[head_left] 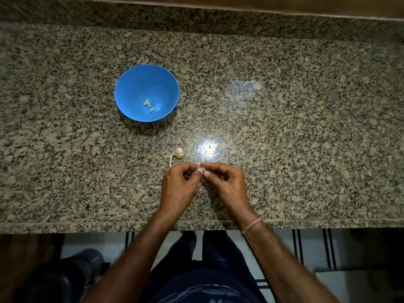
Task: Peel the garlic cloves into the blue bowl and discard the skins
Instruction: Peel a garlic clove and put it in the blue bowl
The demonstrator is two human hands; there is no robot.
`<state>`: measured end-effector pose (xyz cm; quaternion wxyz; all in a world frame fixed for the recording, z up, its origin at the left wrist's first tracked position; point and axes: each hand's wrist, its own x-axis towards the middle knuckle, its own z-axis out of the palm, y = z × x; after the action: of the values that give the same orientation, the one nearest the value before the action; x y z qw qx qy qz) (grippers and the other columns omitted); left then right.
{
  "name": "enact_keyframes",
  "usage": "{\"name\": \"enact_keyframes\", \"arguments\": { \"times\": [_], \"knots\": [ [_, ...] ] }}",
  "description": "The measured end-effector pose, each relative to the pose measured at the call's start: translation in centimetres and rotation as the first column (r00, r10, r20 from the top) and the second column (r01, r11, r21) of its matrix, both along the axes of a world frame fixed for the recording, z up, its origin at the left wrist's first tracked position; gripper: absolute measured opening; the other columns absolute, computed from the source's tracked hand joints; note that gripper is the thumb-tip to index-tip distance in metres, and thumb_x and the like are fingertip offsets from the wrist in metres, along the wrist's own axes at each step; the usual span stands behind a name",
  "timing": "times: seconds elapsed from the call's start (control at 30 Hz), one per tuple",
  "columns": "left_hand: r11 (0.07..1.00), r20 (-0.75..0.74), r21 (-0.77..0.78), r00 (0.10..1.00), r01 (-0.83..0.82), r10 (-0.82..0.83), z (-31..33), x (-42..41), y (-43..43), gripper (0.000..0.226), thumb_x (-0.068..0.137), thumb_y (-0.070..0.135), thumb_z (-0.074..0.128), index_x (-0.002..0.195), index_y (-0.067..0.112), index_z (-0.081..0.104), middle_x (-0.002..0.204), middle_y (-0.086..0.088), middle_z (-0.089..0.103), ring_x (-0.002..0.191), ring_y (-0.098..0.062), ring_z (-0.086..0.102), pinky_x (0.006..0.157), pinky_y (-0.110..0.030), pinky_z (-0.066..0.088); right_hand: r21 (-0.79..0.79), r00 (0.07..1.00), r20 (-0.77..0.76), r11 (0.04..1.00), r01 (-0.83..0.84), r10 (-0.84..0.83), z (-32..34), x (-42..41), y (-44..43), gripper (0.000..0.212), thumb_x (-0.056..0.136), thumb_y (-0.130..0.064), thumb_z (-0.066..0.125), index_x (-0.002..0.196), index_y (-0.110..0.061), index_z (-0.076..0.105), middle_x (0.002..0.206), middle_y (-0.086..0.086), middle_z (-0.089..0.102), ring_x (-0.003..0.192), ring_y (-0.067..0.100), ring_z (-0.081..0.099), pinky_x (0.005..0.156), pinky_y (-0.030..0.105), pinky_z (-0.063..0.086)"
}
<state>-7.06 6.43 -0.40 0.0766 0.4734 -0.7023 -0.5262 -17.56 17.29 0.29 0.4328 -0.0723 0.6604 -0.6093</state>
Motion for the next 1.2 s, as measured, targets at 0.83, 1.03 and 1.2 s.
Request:
{"name": "enact_keyframes", "arguments": {
  "times": [0.83,1.03,1.2],
  "knots": [
    [0.999,0.028,-0.009,0.998,-0.053,0.054,0.4,-0.5,0.5,0.016,0.107,0.027,0.053,0.112,0.020,0.066,0.100,0.006,0.067,0.080,-0.004,0.061,0.064,-0.020,0.044,0.010,0.999,0.032,1.000,0.016,-0.017,-0.2,-0.2,-0.1,0.018,0.093,-0.003,0.074,0.110,-0.005,0.070,0.111,0.019,0.072,0.100,0.026,0.072,0.089,0.034,0.062],
    [0.998,-0.022,0.020,0.998,-0.053,0.053,0.2,-0.4,0.3,0.015,0.098,0.040,0.068,0.094,0.027,0.072,0.087,0.010,0.074,0.085,-0.005,0.070,0.076,-0.031,0.059,0.003,0.997,-0.063,0.999,-0.047,0.047,-0.6,-0.2,-0.1,0.013,0.094,-0.008,0.074,0.107,-0.007,0.075,0.108,0.010,0.077,0.106,0.026,0.074,0.095,0.040,0.061],
    [0.976,-0.063,0.154,0.984,-0.153,0.164,-0.1,-0.3,0.4,0.020,0.100,0.036,0.066,0.089,0.020,0.071,0.078,0.003,0.069,0.071,-0.011,0.063,0.067,-0.030,0.051,0.159,0.932,-0.355,0.987,-0.008,0.065,-1.5,-0.3,0.1,0.011,0.097,-0.013,0.072,0.106,-0.013,0.078,0.106,0.000,0.077,0.101,0.016,0.073,0.091,0.036,0.062]
  ]
}}
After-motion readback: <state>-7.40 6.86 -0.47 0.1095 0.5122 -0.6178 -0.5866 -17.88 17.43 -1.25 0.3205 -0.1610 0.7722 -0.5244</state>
